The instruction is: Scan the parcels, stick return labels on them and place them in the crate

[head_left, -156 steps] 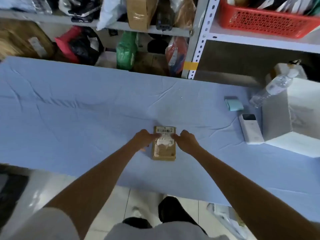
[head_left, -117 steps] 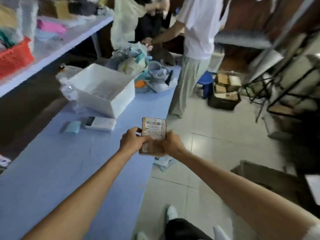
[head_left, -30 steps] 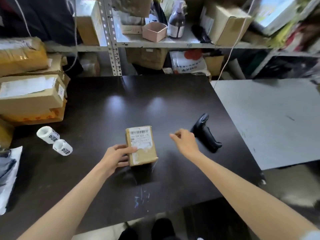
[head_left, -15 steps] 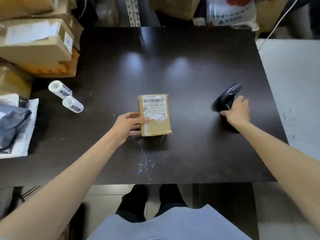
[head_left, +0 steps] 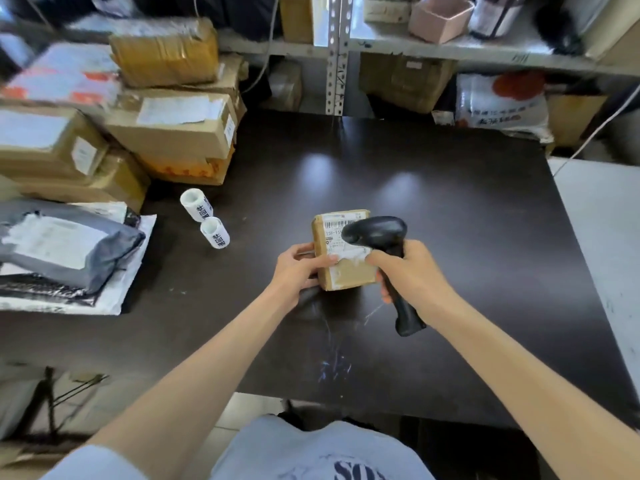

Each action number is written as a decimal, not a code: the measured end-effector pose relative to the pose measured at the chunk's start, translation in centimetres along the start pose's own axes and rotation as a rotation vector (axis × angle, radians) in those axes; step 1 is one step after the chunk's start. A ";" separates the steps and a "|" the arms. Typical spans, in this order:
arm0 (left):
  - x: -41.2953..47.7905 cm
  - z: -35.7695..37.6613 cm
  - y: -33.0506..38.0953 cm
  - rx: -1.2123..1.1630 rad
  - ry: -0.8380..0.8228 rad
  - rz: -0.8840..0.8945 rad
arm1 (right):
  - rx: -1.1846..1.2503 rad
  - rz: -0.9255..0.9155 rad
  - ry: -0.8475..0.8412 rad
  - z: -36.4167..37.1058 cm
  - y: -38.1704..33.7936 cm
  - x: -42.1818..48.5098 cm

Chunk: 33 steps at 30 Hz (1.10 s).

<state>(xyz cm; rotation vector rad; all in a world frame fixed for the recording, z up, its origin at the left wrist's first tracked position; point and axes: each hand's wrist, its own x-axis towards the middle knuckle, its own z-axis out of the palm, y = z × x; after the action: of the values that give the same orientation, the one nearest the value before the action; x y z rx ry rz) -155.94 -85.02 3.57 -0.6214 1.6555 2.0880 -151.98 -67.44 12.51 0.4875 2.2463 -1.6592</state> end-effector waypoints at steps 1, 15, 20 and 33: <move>0.1 -0.1 0.2 -0.020 0.006 0.009 | 0.000 -0.018 -0.006 0.6 -0.5 -0.3; 0.1 -1.4 1.3 0.028 0.007 0.004 | 0.057 -0.018 0.037 1.5 -2.8 -1.0; 0.7 -2.0 1.3 0.068 -0.006 -0.039 | 0.087 0.013 0.046 1.4 -2.6 -0.4; 2.0 -3.7 2.0 0.468 -0.070 -0.139 | -0.053 0.053 0.118 0.7 1.1 6.4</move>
<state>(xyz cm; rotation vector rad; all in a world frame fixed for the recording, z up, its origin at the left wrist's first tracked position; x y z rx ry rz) -158.36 -88.97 3.30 -0.4843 1.9079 1.5295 -157.22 -67.23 8.62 0.6407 2.3323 -1.5792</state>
